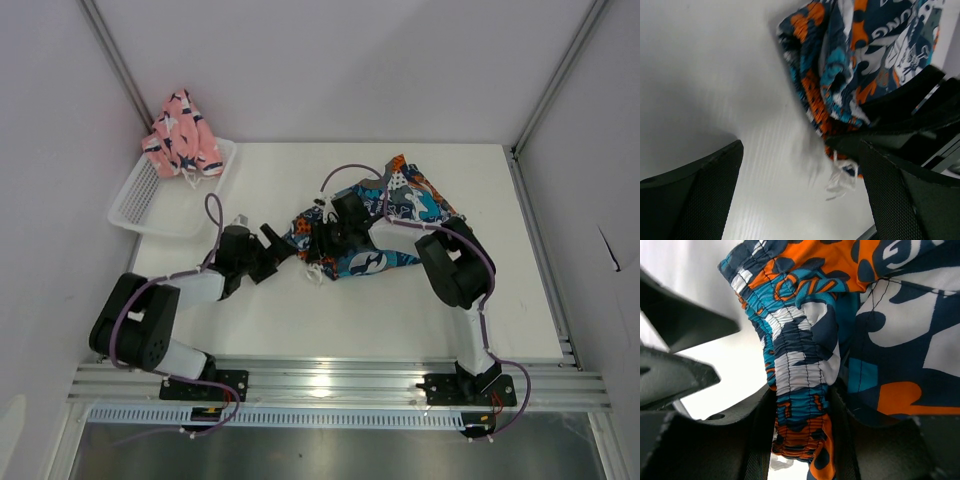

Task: Fold and stack the shorts
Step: Fold the shorts

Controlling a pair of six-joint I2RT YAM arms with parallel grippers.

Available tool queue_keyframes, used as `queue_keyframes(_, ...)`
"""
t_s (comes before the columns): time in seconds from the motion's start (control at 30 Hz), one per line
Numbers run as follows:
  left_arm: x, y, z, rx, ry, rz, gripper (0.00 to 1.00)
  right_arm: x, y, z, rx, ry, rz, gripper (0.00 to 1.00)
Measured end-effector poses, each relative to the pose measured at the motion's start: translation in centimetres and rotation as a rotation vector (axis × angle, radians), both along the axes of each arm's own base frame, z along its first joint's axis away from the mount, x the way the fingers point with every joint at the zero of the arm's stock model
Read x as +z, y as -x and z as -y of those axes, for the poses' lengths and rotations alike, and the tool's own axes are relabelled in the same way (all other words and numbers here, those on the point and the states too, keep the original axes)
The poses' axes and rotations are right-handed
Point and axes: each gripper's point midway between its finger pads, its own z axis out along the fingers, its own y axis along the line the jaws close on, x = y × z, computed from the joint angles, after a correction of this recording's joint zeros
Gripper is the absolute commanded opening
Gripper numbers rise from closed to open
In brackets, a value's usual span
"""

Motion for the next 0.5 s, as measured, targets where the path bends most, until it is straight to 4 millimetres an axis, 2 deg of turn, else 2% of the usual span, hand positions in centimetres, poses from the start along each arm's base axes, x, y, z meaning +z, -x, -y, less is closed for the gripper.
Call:
queue_keyframes(0.17,0.6,-2.9,1.6,0.030,0.097,0.049,0.98,0.1,0.2,0.2,0.009,-0.033,-0.028,0.46)
queue_keyframes(0.3,0.5,-3.5,2.4,0.042,0.134,0.051,0.98,0.1,0.3,0.2,0.014,-0.040,-0.034,0.46)
queue_keyframes(0.5,0.5,-3.3,4.1,0.043,0.192,0.028,0.98,0.2,0.4,0.2,0.015,-0.046,-0.042,0.46)
